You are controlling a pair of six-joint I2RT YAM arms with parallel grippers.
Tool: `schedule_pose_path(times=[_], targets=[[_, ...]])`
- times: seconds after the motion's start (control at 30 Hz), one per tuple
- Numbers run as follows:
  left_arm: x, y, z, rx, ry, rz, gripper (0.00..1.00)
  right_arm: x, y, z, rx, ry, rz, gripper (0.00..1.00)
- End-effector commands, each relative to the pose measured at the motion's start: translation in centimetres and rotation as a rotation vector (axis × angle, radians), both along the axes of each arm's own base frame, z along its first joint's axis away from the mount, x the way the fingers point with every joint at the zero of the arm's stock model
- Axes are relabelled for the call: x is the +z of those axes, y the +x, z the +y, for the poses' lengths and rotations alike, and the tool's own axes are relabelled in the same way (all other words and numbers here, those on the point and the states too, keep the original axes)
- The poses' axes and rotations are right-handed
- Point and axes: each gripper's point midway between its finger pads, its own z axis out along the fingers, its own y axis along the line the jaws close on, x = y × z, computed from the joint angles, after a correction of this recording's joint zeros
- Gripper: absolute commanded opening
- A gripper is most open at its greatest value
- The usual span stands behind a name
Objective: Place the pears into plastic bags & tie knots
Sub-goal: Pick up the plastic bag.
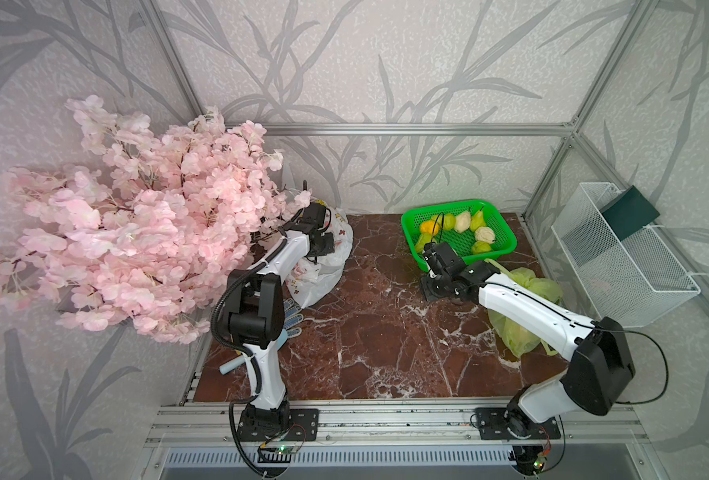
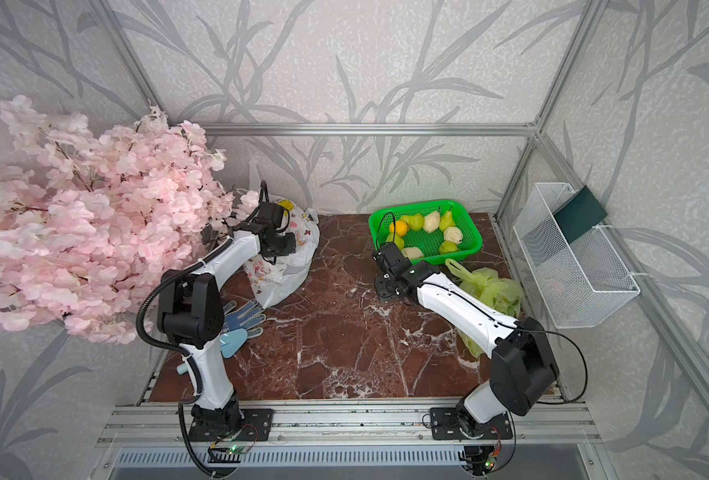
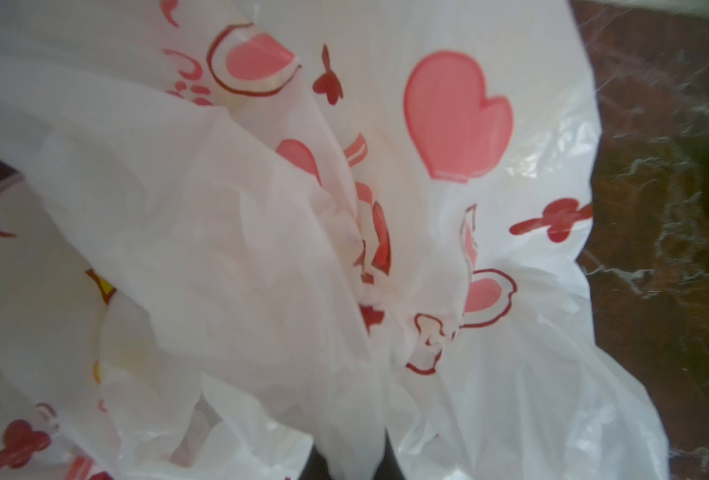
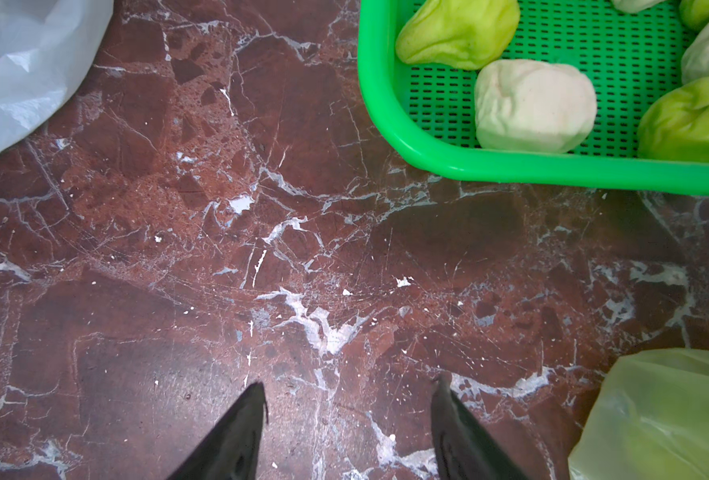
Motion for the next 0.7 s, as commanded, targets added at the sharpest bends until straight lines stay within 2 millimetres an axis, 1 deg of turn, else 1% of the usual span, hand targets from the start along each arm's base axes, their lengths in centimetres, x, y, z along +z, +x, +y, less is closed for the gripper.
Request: schedule_pose_path(times=[0.0, 0.03, 0.13, 0.2, 0.27, 0.33, 0.37, 0.4, 0.47, 0.53, 0.57, 0.6, 0.63, 0.67], targets=[[8.6, 0.5, -2.6, -0.129, -0.037, -0.256, 0.0, 1.0, 0.3, -0.3, 0.0, 0.008, -0.05, 0.65], [10.1, 0.3, -3.1, -0.153, -0.037, -0.302, 0.0, 0.9, 0.3, -0.3, 0.0, 0.008, -0.051, 0.64], [14.8, -0.9, -5.5, -0.244, -0.058, -0.424, 0.0, 1.1, 0.6, -0.4, -0.013, 0.012, -0.057, 0.65], [17.6, -2.3, -7.5, -0.308, -0.083, -0.475, 0.0, 1.4, 1.0, -0.8, -0.039, 0.025, -0.063, 0.65], [19.7, -4.1, -9.4, -0.369, -0.121, -0.517, 0.0, 2.0, 1.2, -1.4, -0.066, 0.05, -0.07, 0.65], [20.9, -6.3, -11.7, -0.434, -0.191, -0.552, 0.0, 2.8, 1.5, -2.3, -0.112, 0.115, -0.073, 0.66], [21.2, -7.6, -12.9, -0.473, -0.235, -0.565, 0.0, 3.3, 1.7, -2.9, -0.141, 0.168, -0.073, 0.66], [21.2, -9.0, -14.0, -0.506, -0.275, -0.57, 0.0, 3.9, 1.9, -3.5, -0.171, 0.23, -0.077, 0.66], [21.1, -11.4, -15.4, -0.546, -0.358, -0.58, 0.0, 5.2, 2.2, -4.8, -0.219, 0.335, -0.101, 0.67], [20.0, -13.6, -16.3, -0.567, -0.425, -0.583, 0.0, 6.3, 2.5, -6.4, -0.273, 0.407, -0.122, 0.68], [18.9, -14.6, -16.6, -0.565, -0.458, -0.563, 0.01, 6.6, 2.6, -7.3, -0.302, 0.431, -0.129, 0.69], [17.0, -15.5, -16.7, -0.557, -0.484, -0.523, 0.01, 6.8, 2.7, -8.3, -0.332, 0.448, -0.133, 0.69], [14.9, -16.1, -16.7, -0.541, -0.497, -0.477, 0.02, 6.8, 2.8, -9.0, -0.356, 0.458, -0.136, 0.69], [12.2, -16.8, -16.5, -0.515, -0.498, -0.415, 0.02, 6.7, 2.9, -9.7, -0.373, 0.465, -0.139, 0.7]])
